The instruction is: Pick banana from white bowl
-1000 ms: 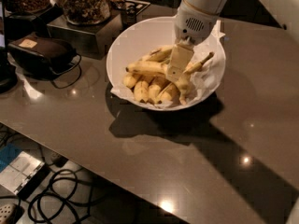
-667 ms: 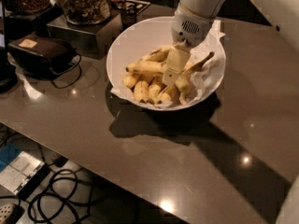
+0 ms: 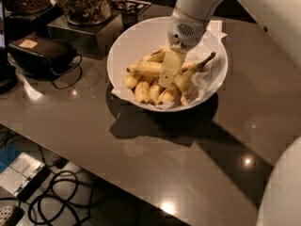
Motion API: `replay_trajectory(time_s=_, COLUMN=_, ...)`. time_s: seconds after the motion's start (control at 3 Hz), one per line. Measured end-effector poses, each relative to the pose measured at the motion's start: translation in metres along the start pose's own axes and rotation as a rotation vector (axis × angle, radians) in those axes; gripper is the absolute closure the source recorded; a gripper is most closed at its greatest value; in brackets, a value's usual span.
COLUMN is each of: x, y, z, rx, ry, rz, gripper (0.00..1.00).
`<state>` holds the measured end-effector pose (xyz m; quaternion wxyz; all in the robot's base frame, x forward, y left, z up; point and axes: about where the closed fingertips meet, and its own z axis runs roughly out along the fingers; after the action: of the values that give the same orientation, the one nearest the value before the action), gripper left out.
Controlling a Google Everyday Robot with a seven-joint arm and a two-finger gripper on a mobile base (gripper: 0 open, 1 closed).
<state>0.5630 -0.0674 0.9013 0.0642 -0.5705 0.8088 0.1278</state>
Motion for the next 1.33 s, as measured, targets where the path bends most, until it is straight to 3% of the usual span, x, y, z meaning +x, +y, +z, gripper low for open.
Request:
replay_trajectory(time_s=0.33, x=-0.0014, y=-0.0059, z=0.0070, rx=-0.016, ry=0.001, rz=0.016, gripper=0.36)
replay_trajectory(time_s=1.33, x=0.0018, y=-0.0095, z=0.0089, rx=0.016, ry=0.023, rz=0.016, gripper=0.99)
